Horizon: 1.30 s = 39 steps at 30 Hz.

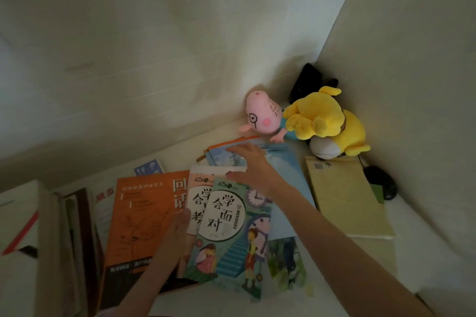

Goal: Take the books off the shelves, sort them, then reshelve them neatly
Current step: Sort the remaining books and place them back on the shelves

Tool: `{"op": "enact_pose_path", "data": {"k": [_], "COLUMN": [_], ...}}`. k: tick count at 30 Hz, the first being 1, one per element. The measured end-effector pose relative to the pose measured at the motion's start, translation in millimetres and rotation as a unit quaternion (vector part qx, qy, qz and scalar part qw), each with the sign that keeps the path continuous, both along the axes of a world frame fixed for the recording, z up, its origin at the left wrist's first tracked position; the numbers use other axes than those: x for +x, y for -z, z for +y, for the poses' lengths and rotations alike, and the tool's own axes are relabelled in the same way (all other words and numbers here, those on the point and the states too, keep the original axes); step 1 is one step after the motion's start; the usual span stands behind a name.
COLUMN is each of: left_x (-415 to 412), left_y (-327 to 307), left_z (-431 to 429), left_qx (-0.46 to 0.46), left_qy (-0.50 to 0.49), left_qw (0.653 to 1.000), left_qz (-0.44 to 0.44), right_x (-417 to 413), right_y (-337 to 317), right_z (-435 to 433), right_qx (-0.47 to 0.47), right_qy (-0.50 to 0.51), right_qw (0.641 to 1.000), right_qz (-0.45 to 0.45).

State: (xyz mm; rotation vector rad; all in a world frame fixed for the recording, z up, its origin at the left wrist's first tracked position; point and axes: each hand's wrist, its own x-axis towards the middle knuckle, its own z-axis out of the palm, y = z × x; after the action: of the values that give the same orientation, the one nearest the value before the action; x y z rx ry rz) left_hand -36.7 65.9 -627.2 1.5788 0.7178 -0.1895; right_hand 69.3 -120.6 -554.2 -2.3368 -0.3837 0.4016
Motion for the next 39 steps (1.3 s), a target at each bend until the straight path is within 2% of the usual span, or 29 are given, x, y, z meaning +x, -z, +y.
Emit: {"op": "enact_pose_path", "data": {"k": [3, 6, 10, 14, 16, 18, 20, 24, 30, 33, 37, 39], "left_x": [-18, -28, -26, -26, -27, -28, -29, -31, -32, -36, -47, -48], "left_y": [-20, -16, -4, -3, -2, 0, 0, -5, -9, -13, -23, -34], "left_z": [-8, -10, -6, -6, -3, -4, -8, -19, -23, -25, -21, -19], "left_qx": [0.025, 0.024, 0.02, 0.067, 0.044, 0.027, 0.018, -0.026, 0.016, -0.001, -0.041, -0.066], "left_qy": [0.078, 0.15, 0.158, 0.162, 0.162, 0.158, 0.152, 0.114, 0.091, 0.077, 0.058, 0.069], "left_qw": [0.996, 0.988, 0.987, 0.982, 0.984, 0.985, 0.985, 0.99, 0.992, 0.992, 0.988, 0.984], "left_qz": [-0.023, -0.034, -0.031, -0.063, -0.064, -0.067, -0.073, -0.073, -0.082, -0.102, -0.135, -0.152], "right_x": [-41, -80, -83, -66, -66, -74, -87, -100, -96, -96, -95, -95], "right_y": [26, 52, 80, 80, 77, 75, 76, 87, 93, 91, 72, 58], "right_z": [-14, -27, -12, 9, 8, -4, -16, -13, -9, -10, -25, -36], "right_qx": [-0.07, -0.132, -0.072, -0.057, -0.052, 0.011, 0.07, 0.127, 0.168, 0.189, 0.33, 0.362], "right_qy": [0.045, 0.01, -0.011, -0.025, 0.037, 0.177, 0.242, 0.262, 0.307, 0.315, 0.302, 0.264], "right_qw": [0.996, 0.991, 0.995, 0.995, 0.996, 0.983, 0.962, 0.945, 0.924, 0.918, 0.872, 0.865], "right_qz": [0.011, 0.0, -0.075, -0.079, -0.056, 0.039, 0.104, 0.145, 0.153, 0.151, 0.198, 0.225]}}
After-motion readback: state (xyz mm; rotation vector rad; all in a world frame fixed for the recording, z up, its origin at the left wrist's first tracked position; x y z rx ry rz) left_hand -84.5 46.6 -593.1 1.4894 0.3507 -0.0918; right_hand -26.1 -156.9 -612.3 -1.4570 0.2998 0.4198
